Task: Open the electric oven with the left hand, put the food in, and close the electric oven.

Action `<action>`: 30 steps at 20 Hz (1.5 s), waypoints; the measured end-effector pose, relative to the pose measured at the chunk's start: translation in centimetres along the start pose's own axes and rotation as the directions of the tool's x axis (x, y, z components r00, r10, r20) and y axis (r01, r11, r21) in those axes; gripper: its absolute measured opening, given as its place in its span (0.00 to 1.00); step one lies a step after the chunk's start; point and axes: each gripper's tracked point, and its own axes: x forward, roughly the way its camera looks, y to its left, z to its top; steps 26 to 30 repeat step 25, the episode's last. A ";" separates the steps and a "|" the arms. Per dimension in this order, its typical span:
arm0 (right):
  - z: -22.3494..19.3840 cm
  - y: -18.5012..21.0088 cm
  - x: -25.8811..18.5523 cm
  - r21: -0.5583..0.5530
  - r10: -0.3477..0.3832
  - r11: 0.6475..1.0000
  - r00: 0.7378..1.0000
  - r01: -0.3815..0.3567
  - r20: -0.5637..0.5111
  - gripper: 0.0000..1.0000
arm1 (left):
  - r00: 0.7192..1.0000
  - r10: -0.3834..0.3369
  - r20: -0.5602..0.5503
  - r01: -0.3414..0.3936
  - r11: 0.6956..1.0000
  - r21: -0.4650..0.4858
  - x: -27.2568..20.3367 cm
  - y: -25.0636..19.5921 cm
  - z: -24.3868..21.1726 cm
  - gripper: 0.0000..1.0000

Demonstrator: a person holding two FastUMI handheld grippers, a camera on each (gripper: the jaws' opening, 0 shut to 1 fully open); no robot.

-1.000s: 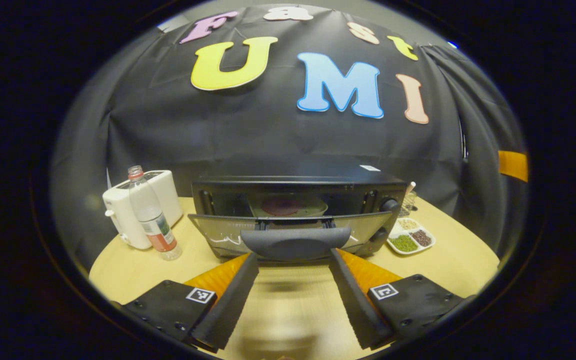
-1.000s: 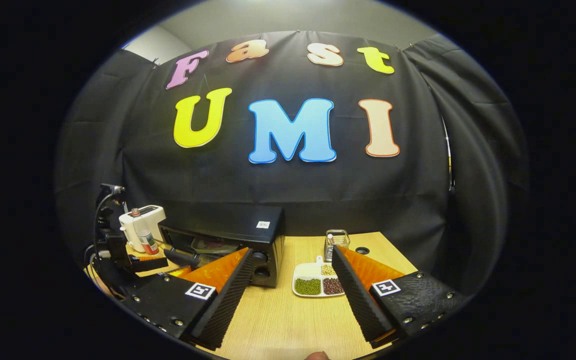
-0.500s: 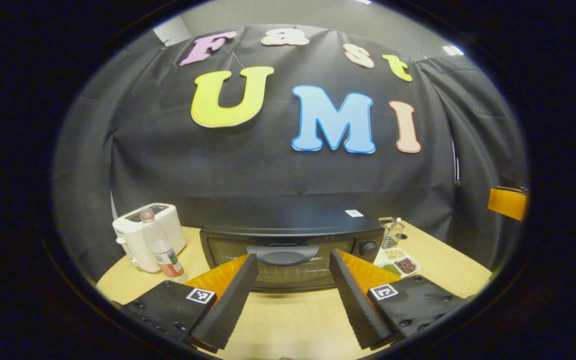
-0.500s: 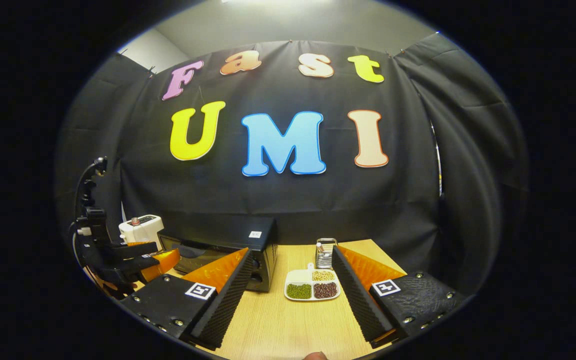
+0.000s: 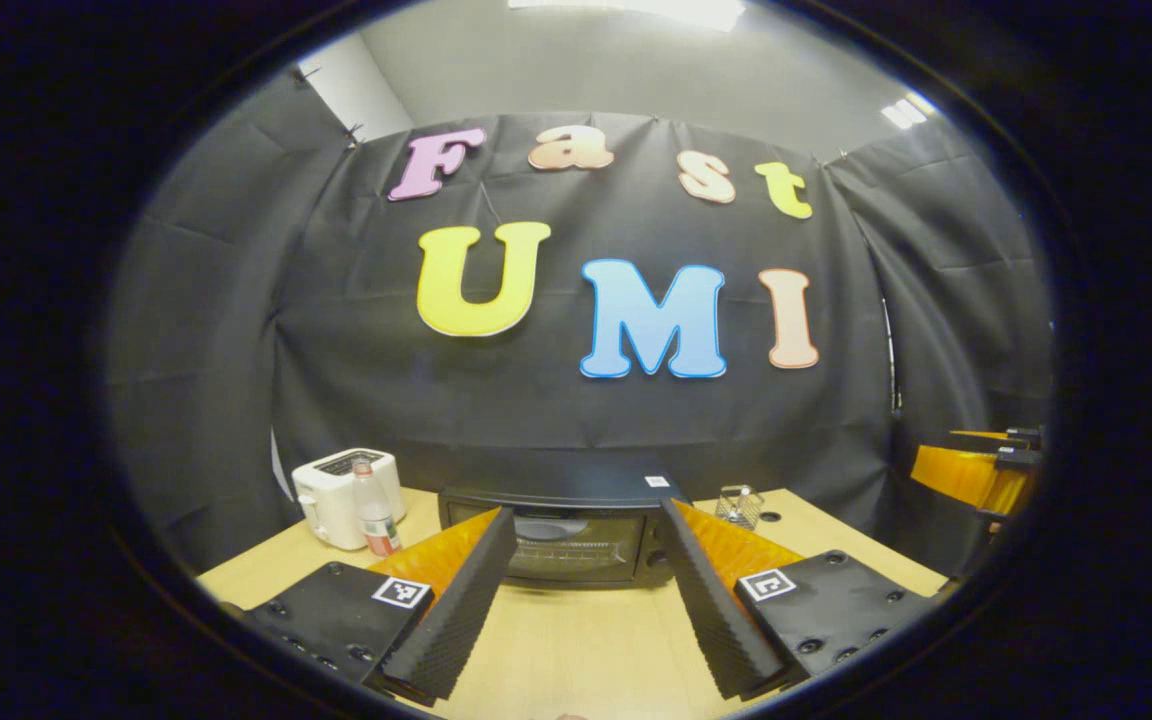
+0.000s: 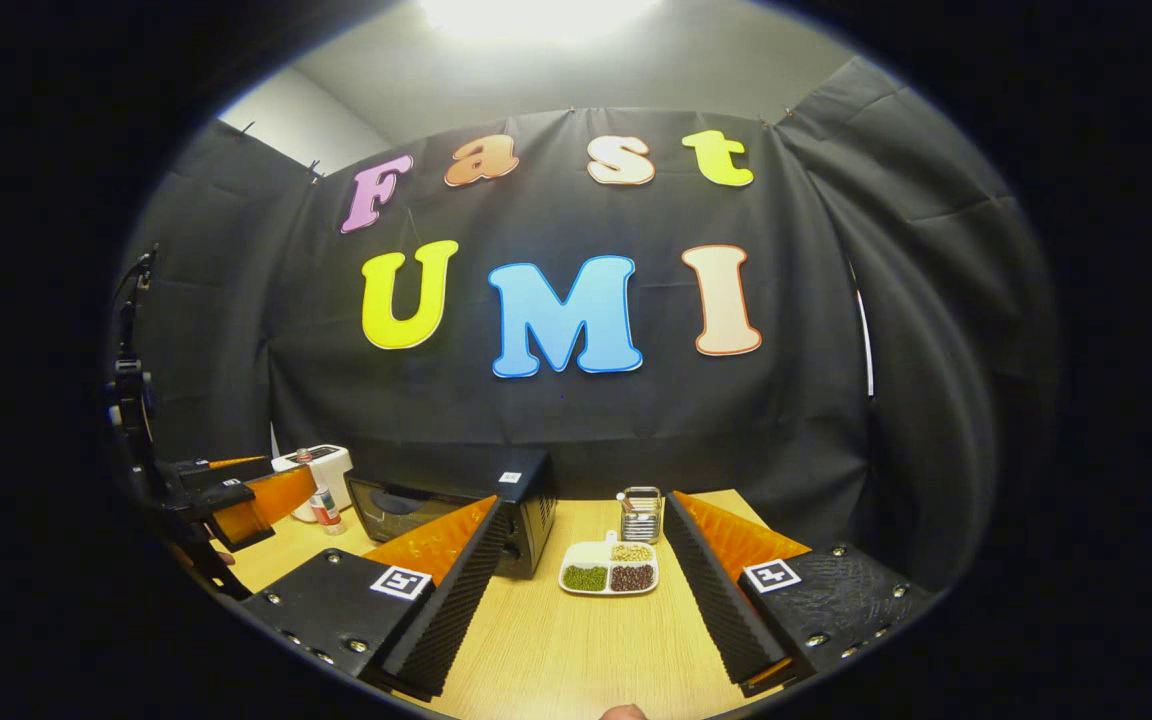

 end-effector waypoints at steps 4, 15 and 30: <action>0.7 -0.2 -3.2 -0.036 0.039 0.999 0.999 -0.039 0.012 0.98 | 0.999 0.038 0.002 -0.038 0.999 0.010 -5.1 -0.8 0.1 1.00; 2.1 3.4 -6.4 -0.063 0.061 0.996 0.996 -0.057 0.068 0.98 | 0.998 0.052 0.017 -0.053 0.998 0.036 -11.9 2.0 2.5 1.00; 4.6 5.6 -5.3 -0.006 0.020 1.000 0.992 -0.020 0.126 0.98 | 0.995 0.071 0.064 -0.073 0.997 0.025 -11.8 6.3 4.6 1.00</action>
